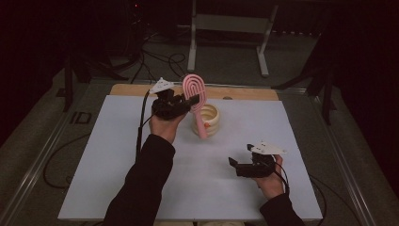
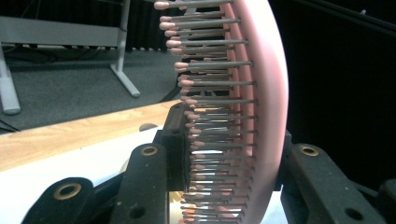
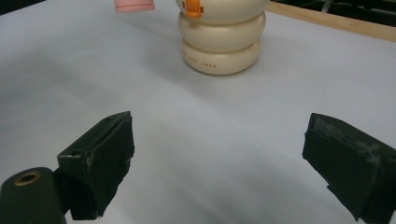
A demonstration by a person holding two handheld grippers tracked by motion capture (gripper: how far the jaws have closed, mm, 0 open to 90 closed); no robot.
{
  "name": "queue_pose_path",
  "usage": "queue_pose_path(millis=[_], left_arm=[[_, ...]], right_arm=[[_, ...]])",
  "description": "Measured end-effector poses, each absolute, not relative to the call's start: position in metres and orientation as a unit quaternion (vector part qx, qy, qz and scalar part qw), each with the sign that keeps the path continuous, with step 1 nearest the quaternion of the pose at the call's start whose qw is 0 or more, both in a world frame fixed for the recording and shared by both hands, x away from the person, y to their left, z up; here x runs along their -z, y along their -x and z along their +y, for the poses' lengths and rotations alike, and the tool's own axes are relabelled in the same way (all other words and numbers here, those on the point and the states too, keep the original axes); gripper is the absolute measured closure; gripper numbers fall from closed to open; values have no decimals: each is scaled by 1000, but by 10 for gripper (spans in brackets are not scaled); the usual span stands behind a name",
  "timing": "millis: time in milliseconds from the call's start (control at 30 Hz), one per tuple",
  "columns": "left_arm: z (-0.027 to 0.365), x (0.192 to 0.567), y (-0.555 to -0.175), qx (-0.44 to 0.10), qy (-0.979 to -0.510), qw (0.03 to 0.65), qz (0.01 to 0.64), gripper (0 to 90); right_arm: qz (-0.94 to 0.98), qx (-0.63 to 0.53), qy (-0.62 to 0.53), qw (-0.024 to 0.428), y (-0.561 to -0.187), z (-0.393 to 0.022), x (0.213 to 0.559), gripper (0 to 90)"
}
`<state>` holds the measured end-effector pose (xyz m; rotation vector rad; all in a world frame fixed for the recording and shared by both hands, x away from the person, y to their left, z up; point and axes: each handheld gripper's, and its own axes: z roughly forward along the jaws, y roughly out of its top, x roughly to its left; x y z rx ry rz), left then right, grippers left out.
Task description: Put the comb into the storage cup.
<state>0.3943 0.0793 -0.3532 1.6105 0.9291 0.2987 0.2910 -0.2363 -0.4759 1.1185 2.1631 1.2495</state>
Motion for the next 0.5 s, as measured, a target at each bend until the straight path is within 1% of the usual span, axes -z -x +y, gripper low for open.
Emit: queue_pose_path(millis=[100, 167, 500], left_arm=[[79, 353, -394, -128, -691, 589, 399, 650], [77, 346, -403, -137, -687, 590, 401, 650], [71, 340, -422, -156, -684, 588, 402, 651]], right_arm=[[774, -448, -401, 202, -291, -237, 476, 88], [771, -451, -402, 200, -290, -238, 476, 88], [767, -457, -404, 199, -290, -240, 475, 88]])
